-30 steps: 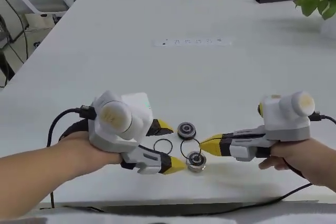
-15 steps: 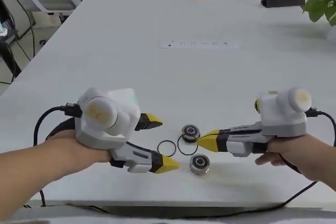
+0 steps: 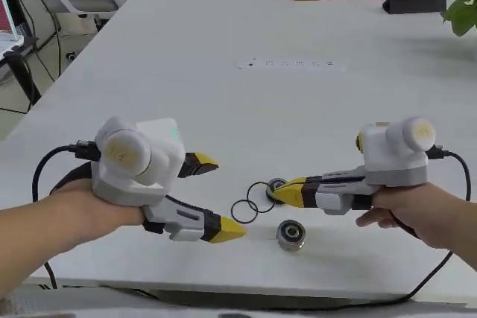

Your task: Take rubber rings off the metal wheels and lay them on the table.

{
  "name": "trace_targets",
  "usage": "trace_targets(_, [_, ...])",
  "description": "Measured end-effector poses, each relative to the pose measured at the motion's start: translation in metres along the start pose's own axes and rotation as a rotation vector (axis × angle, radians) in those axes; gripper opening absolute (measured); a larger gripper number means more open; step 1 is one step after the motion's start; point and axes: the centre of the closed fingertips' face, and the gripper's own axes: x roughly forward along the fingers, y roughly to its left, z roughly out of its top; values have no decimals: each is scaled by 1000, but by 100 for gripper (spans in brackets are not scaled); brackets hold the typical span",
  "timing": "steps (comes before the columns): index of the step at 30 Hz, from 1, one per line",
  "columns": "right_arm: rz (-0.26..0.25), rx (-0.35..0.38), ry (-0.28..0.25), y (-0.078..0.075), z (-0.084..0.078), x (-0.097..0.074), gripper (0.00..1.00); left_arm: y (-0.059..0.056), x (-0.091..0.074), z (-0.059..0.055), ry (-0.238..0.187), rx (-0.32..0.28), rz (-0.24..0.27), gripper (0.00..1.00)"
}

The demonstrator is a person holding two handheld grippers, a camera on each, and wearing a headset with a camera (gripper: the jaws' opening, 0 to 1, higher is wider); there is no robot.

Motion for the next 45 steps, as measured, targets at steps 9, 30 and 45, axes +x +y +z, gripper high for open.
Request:
trace_targets(9, [12, -3, 24, -1, -3, 12, 0, 6, -12, -10, 9, -20, 25, 68])
trace_targets(30, [4, -10, 112, -7, -24, 32, 0, 11, -18, -21, 25, -46, 43, 71])
trace_targets(45, [-42, 0, 152, -17, -34, 37, 0, 10, -15, -25, 37, -51, 40, 71])
